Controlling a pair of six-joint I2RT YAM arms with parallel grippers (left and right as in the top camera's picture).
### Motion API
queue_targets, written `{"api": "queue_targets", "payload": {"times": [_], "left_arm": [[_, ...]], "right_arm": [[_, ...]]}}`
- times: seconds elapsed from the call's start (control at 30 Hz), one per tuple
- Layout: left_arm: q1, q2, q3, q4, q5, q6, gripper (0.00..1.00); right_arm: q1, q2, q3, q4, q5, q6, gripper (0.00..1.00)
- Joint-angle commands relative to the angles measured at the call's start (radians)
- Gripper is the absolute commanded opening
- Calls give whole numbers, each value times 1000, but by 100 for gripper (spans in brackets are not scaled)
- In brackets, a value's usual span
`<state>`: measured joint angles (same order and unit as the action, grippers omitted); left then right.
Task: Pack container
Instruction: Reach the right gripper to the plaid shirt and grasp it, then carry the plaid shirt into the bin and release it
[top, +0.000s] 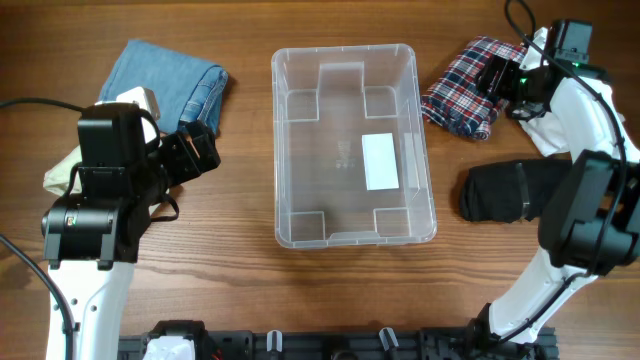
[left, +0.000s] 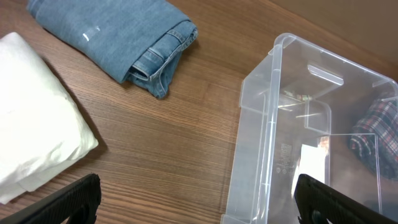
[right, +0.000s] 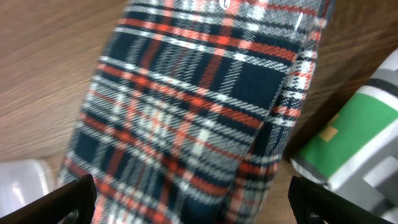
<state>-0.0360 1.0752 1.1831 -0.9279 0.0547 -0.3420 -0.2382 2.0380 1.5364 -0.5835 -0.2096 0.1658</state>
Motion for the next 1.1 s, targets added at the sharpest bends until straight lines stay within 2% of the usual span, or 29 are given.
{"api": "queue_targets", "payload": {"times": [0.0, 0.2, 0.23, 0.27, 0.3, 0.33, 0.37, 0.4, 0.47, 0.57, 0.77, 0.83, 0.93, 1.07], "left_arm": [[8, -2, 23, 2, 13, 16, 100], [8, -2, 23, 3, 13, 16, 100], [8, -2, 23, 3, 13, 16, 100], [8, -2, 23, 3, 13, 16, 100], [8, -2, 23, 3, 13, 16, 100], [8, -2, 23, 3, 13, 16, 100], [8, -2, 23, 3, 13, 16, 100], [8, -2, 23, 3, 13, 16, 100], [8, -2, 23, 3, 13, 16, 100], [8, -2, 23, 2, 12, 16, 100], [8, -2, 23, 3, 12, 16, 100], [8, -2, 23, 2, 12, 16, 100], [8, -2, 23, 2, 13, 16, 100], [8, -2, 23, 2, 13, 16, 100]], "right_arm": [[5, 71, 16, 29, 25, 45, 100], [5, 154, 15, 64, -28, 79, 100], [7, 163, 15, 74, -41, 77, 96], [9, 164, 15, 76, -43, 76, 84], [11, 164, 15, 82, -48, 76, 67], [11, 163, 15, 89, -65, 70, 41], [11, 163, 15, 94, -80, 70, 22], [11, 163, 15, 97, -97, 70, 14], [11, 152, 16, 96, -129, 70, 4], [12, 74, 16, 93, -132, 41, 4], [35, -307, 16, 4, -125, -115, 4], [55, -417, 16, -43, -121, -120, 4], [102, -566, 16, -115, -113, -18, 4], [245, -675, 14, -198, -100, 295, 4]]}}
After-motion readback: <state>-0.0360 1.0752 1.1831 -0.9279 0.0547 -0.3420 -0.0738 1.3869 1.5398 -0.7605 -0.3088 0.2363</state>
